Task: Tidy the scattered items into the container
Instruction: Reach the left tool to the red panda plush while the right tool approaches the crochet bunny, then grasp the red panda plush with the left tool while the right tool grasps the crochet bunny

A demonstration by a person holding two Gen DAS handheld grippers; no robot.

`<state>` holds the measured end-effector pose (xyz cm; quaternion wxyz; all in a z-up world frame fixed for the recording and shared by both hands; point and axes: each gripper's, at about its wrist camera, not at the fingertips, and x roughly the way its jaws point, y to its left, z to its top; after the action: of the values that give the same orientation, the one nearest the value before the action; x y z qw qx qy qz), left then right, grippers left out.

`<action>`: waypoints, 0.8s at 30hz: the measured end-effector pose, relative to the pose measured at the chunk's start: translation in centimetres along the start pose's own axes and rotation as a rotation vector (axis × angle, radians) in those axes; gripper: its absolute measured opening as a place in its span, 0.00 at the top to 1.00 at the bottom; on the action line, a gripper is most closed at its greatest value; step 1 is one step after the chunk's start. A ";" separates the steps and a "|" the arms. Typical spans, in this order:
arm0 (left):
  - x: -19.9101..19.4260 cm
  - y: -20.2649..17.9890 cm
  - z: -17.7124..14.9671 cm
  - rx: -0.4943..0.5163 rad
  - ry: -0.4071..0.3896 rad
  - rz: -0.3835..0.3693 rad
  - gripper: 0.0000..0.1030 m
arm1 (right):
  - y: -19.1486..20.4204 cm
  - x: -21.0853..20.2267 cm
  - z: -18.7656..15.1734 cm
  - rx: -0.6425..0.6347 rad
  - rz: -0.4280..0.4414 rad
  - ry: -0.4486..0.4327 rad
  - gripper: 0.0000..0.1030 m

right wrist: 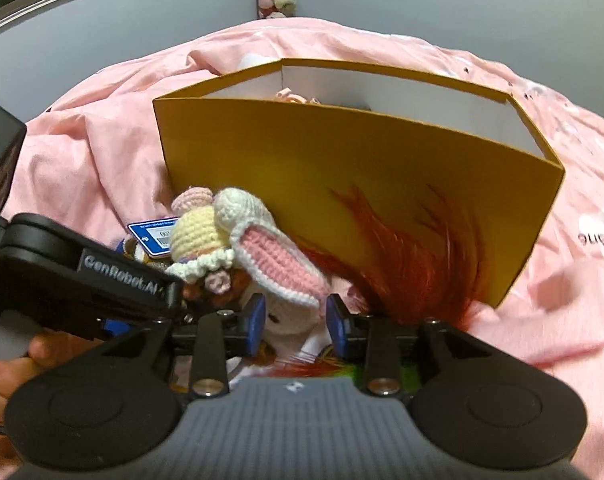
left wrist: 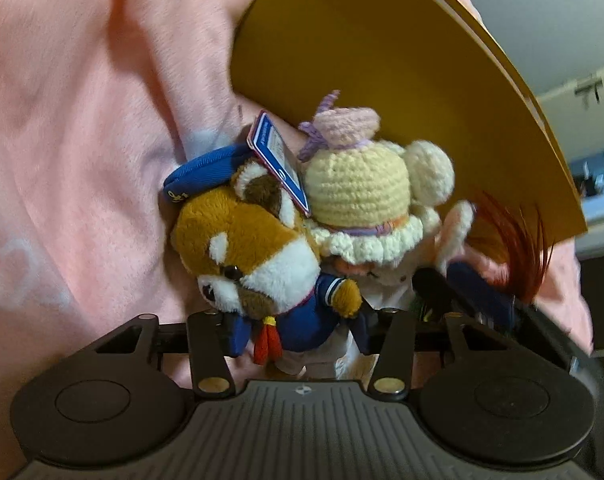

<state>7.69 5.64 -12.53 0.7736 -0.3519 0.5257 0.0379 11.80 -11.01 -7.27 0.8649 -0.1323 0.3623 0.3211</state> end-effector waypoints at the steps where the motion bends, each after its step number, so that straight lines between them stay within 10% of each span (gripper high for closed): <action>1: -0.3 -0.5 -0.1 0.039 -0.003 0.025 0.49 | 0.0 0.1 0.1 -0.007 0.003 -0.010 0.65; 8: -3.1 -2.9 -1.6 0.307 -0.032 0.203 0.54 | -0.1 0.9 1.1 -0.030 0.023 -0.041 0.64; 14: -5.2 -2.2 -0.7 0.292 -0.024 0.225 0.58 | 0.2 0.9 1.5 -0.038 0.030 -0.057 0.93; 24: -6.4 -1.5 -1.1 0.301 -0.103 0.244 0.59 | 1.3 -2.8 1.8 -0.037 0.024 -0.126 0.97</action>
<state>4.61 5.88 -6.67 0.8330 -0.1637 0.5239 0.0702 10.44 -10.45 -4.05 0.8795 -0.1235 0.3026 0.3458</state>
